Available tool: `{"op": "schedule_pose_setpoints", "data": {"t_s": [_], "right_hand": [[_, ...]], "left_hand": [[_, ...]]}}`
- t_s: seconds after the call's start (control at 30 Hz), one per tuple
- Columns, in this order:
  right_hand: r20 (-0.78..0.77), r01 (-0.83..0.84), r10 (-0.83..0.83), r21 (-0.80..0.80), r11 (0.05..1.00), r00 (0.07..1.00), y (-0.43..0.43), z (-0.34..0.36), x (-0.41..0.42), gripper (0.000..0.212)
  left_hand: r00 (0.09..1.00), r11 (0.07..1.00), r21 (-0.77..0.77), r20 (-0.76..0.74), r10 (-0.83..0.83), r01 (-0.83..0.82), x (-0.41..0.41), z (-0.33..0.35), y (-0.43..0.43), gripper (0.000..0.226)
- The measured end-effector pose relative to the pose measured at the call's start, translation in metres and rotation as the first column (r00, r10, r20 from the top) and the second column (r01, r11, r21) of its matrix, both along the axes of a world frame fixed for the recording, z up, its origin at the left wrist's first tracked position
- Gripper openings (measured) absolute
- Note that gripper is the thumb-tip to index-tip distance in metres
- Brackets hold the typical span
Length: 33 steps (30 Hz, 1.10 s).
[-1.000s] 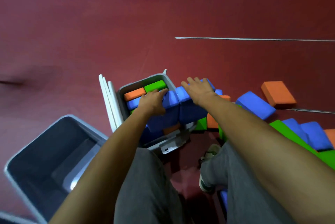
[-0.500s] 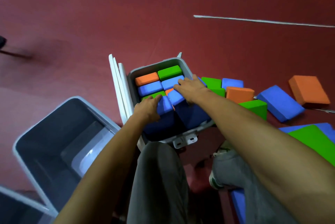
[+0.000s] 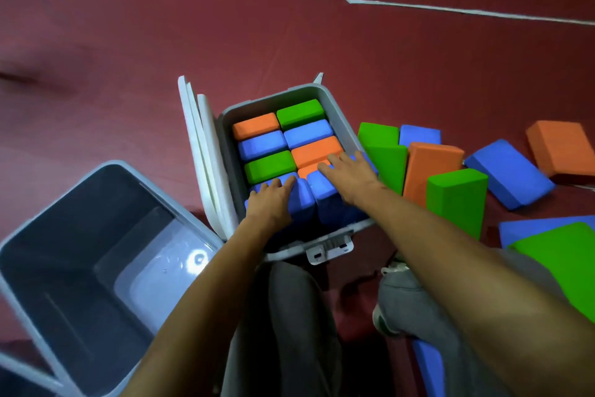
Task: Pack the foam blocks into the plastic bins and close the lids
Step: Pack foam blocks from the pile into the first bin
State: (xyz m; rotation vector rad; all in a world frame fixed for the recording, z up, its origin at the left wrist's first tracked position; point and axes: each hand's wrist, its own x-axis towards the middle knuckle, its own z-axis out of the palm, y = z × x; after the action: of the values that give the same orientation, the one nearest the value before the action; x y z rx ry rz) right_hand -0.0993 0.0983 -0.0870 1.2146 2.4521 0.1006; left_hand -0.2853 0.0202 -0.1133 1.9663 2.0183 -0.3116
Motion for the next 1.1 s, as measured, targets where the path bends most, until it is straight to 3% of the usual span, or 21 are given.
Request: {"op": "schedule_pose_setpoints", "data": {"t_s": [0.23,0.4,0.53,0.67,0.77,0.87,1.1], "right_hand": [[0.012,0.015,-0.015,-0.018,1.000,1.000,0.014,-0.064,0.004,0.084],[0.040,-0.064,0.064,-0.023,0.998,0.997,0.030,-0.103,0.005,0.089],[0.161,-0.060,0.078,-0.115,0.992,0.984,0.046,-0.121,0.002,0.139],[0.136,-0.041,0.065,-0.174,0.984,0.989,0.054,-0.135,-0.002,0.158],[0.069,-0.014,0.028,-0.191,0.981,0.997,0.051,-0.142,0.001,0.161],[0.033,0.011,-0.005,-0.184,0.983,0.999,0.050,-0.149,0.004,0.162],[0.125,-0.014,0.031,-0.136,0.991,0.992,0.056,-0.145,-0.005,0.155]], "left_hand": [[0.995,0.996,0.015,-0.059,-0.084,0.085,-0.001,-0.053,0.022,0.089],[0.967,0.975,0.071,-0.163,-0.196,0.210,-0.012,-0.095,0.032,0.099],[0.981,0.989,0.069,-0.155,-0.120,0.132,-0.021,-0.120,0.028,0.116],[0.989,0.998,0.037,-0.138,-0.051,0.057,-0.019,-0.139,0.022,0.125],[0.992,0.995,0.099,-0.127,-0.018,0.030,-0.019,-0.151,0.018,0.129],[0.983,0.999,0.054,-0.186,0.001,0.009,-0.008,-0.149,0.024,0.129],[0.978,1.000,0.000,-0.209,0.000,0.000,-0.005,-0.149,0.026,0.129]]}}
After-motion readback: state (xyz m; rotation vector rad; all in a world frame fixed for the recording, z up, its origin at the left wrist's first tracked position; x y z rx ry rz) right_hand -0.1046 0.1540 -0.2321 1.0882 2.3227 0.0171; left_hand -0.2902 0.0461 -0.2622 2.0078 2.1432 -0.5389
